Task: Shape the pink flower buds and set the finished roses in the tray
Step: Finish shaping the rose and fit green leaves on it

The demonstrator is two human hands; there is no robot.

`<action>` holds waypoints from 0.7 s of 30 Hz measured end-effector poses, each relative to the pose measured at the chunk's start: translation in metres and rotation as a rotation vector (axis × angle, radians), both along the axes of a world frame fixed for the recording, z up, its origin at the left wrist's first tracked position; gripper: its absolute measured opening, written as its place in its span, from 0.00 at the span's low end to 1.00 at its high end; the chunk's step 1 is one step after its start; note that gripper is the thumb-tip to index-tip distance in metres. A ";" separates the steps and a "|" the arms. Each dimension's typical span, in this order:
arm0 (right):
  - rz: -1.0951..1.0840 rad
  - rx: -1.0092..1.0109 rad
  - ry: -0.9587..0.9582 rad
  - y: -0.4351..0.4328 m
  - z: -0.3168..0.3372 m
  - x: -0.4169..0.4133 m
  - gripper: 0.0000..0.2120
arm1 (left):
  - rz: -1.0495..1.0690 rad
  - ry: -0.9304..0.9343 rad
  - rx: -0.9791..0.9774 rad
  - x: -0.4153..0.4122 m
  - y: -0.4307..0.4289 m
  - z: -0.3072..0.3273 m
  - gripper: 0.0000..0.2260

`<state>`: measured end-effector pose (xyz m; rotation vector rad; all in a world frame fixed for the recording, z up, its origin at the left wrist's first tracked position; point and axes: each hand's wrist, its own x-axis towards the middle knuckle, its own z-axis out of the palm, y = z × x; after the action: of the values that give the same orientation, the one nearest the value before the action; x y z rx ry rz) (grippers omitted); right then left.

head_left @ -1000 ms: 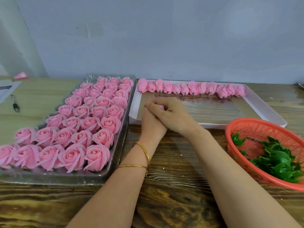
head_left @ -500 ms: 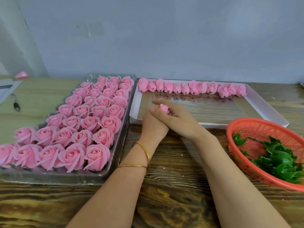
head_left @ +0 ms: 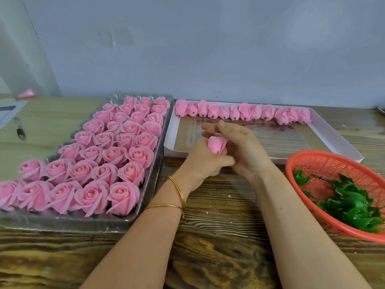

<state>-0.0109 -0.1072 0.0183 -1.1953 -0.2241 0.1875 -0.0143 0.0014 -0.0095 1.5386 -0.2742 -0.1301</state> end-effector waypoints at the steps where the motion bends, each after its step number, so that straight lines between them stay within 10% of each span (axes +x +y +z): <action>1: 0.011 0.017 -0.009 0.000 0.000 0.000 0.10 | -0.011 0.023 -0.020 0.000 -0.001 0.001 0.21; 21: 0.126 0.007 -0.049 -0.001 -0.007 0.001 0.09 | 0.017 0.104 -0.061 -0.008 -0.003 0.012 0.16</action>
<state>-0.0102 -0.1078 0.0116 -1.1802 -0.3427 0.2670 -0.0224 -0.0018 0.0021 1.4678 -0.1808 -0.1861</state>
